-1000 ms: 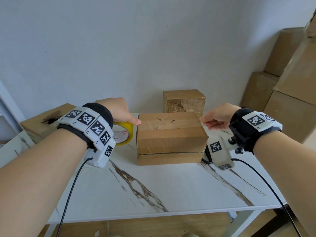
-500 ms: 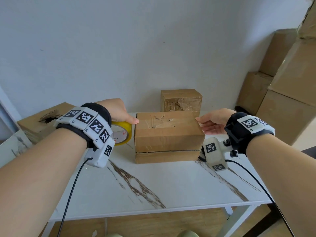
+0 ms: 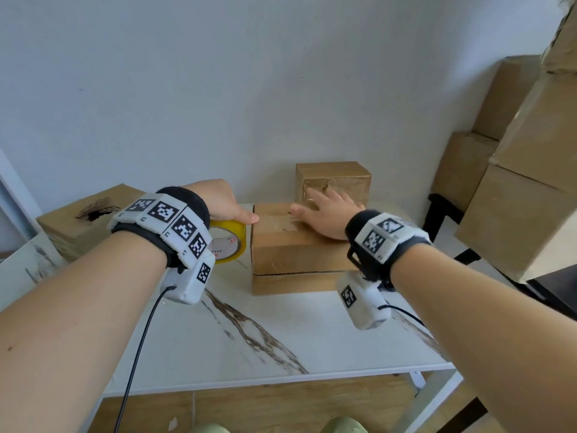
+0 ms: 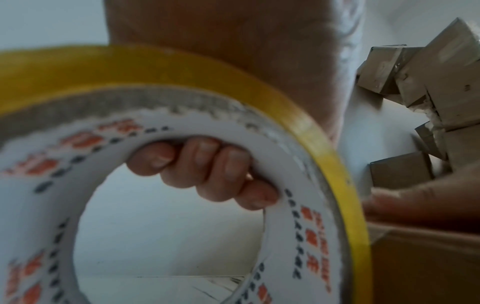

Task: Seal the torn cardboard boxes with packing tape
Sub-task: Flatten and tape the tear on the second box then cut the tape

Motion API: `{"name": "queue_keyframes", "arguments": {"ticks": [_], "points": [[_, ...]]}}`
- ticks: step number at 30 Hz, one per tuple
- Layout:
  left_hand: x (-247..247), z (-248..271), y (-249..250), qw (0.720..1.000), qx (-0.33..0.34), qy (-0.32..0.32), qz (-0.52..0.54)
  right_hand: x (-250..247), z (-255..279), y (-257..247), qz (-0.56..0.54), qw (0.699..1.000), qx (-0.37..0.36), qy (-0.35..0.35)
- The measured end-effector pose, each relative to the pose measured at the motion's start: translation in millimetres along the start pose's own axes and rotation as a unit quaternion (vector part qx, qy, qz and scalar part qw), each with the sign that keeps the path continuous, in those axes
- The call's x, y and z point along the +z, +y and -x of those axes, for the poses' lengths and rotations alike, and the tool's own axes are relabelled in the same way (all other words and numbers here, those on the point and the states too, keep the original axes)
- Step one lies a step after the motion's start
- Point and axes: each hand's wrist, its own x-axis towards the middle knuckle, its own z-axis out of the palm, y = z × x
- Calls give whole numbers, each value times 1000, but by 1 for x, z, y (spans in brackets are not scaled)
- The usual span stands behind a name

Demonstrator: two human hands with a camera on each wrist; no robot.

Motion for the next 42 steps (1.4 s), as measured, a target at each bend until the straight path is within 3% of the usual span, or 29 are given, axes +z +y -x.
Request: {"name": "queue_keyframes", "arguments": {"ticks": [3,13,17,22,30,33,37,39,42], "points": [[3,-1,-3,1000,13,4,9,9,-2,1,54,998,18,-12],[10,-1,-10,998,26,0,55,7,-9,16,48,999,2,-1],[14,-2,-13,996,31,-4,86,1,-10,37,-40,997,60,-29],[16,-1,-13,994,32,-8,104,-1,-13,36,-103,991,79,-27],[19,3,-13,992,24,7,122,-13,-2,13,-13,996,90,-5],[16,5,-15,990,28,5,135,-23,7,-15,53,999,8,-3],[13,7,-28,987,15,17,158,-19,21,-52,13,986,-128,-108],[13,10,-37,982,-5,12,190,-9,17,-63,38,977,-161,-136],[14,14,-44,972,-10,-3,237,-3,12,-73,120,972,-163,-120]]}}
